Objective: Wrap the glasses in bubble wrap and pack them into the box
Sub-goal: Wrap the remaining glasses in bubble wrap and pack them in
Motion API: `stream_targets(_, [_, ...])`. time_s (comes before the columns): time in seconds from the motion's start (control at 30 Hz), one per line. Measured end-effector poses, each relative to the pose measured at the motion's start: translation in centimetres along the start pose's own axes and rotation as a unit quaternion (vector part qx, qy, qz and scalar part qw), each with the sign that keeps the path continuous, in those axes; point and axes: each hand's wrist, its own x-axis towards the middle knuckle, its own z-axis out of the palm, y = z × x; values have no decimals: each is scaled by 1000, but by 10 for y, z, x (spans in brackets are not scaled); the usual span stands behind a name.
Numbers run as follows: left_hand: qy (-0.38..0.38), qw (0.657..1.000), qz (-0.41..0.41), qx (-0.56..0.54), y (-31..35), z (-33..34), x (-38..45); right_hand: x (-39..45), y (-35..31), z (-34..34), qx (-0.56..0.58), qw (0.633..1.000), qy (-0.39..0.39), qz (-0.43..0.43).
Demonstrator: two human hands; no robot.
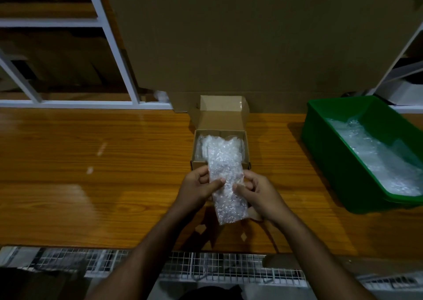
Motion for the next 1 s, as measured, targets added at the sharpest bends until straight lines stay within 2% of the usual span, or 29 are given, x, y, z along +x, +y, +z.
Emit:
stream_targets(0.17, [36,997,35,55,-7,5,0,4,7,8,-157,980,124,-20])
stream_targets(0.3, [62,991,64,98,-9,12,0,-2,2,19,-290,931,216,-57])
stream_targets(0.47, [93,989,66,92,-11,21,-3,-14,-6,37,-361,874,295,-136])
stream_targets(0.53, [104,989,63,89,-10,23,-5,-15,-6,41,-408,838,317,-175])
stream_targets(0.63, [109,991,45,67,-10,26,-6,-17,-4,46,-480,789,331,-194])
stream_targets(0.73, [109,993,30,41,-8,26,-10,-19,1,49,-502,770,328,-217])
stream_targets(0.87, [86,996,13,-3,-5,25,-11,-20,6,50,-454,802,271,-277])
stream_targets(1.0, [49,997,-19,-52,2,27,-15,-21,10,48,-473,797,236,-292])
